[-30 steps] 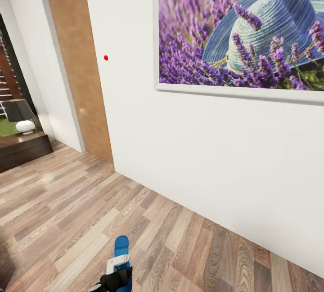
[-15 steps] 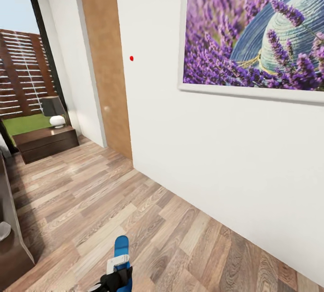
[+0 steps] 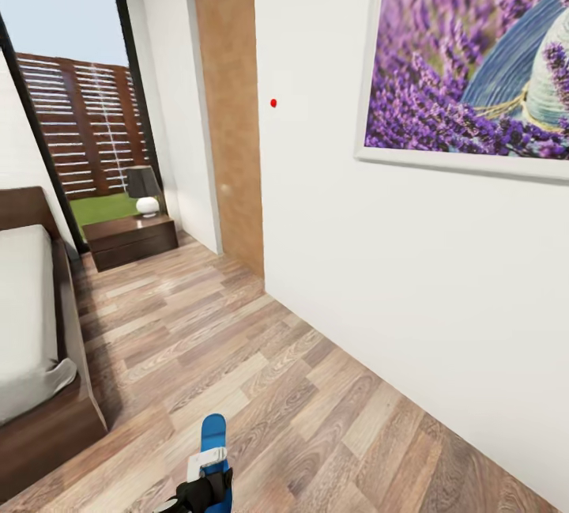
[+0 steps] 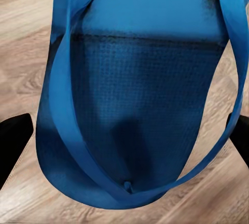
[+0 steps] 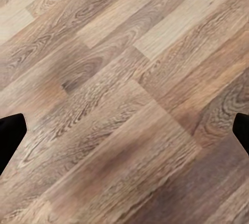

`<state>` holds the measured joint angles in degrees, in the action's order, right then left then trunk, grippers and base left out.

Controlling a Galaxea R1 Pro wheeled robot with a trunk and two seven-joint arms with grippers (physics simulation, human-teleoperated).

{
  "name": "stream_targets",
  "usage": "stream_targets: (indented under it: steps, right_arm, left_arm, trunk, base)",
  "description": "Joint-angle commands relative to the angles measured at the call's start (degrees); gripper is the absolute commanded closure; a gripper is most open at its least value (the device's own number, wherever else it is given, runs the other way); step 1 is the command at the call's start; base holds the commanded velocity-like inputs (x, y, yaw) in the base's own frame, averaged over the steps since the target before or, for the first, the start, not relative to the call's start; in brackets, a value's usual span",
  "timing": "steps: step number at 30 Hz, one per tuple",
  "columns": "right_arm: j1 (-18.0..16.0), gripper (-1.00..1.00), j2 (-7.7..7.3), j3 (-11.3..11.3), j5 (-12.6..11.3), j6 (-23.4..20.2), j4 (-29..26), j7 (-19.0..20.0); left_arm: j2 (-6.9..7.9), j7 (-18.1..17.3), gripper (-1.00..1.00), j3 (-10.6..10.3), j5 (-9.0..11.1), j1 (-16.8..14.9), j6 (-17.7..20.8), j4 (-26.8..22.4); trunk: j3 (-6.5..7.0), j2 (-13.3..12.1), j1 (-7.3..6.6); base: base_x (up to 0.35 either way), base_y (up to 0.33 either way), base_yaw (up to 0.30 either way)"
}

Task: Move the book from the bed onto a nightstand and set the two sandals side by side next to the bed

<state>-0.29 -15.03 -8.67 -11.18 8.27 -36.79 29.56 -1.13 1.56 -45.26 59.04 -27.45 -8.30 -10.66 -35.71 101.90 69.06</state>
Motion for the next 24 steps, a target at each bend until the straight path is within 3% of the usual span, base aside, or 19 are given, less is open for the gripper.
stream_targets:
  steps: [1, 24]
  right_arm:
    - [-0.02, -1.0, 0.0, -0.12, -0.43, -0.01, 0.05, 0.41]
    - [-0.01, -1.0, 0.0, -0.12, -0.42, -0.01, 0.05, 0.41]
  left_arm:
    - [-0.01, 0.2, 1.0, -0.5, 0.38, -0.06, -0.22, 0.02]
    - [-0.01, 0.2, 1.0, -0.48, 0.38, -0.06, -0.22, 0.02]
  trunk:
    - [-0.06, 0.03, -0.01]
    - [-0.06, 0.03, -0.01]
  base:
    - [0.0, 0.0, 0.295]
    - [0.0, 0.0, 0.294]
